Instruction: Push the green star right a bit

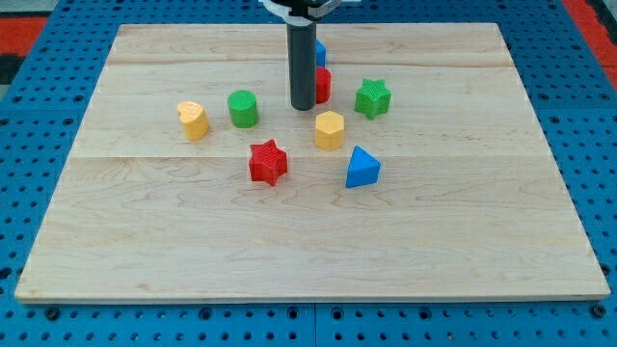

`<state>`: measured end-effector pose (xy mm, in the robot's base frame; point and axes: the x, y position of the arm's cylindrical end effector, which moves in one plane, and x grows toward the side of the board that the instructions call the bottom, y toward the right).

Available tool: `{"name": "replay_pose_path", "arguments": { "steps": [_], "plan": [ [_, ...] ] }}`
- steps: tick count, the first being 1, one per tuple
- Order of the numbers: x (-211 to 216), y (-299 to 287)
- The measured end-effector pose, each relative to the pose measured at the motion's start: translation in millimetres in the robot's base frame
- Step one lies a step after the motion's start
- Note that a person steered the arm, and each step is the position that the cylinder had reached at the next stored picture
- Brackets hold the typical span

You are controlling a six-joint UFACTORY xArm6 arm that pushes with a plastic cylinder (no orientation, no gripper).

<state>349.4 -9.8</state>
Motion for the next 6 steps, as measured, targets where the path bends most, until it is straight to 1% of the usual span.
{"name": "replay_pose_path", "arguments": {
  "steps": [3, 4, 5, 6],
  "plan": [
    [-16.5, 34.5],
    [-21.3, 34.5],
    [-7.3, 48.6],
    [-11.3, 74.1]
  ]
}}
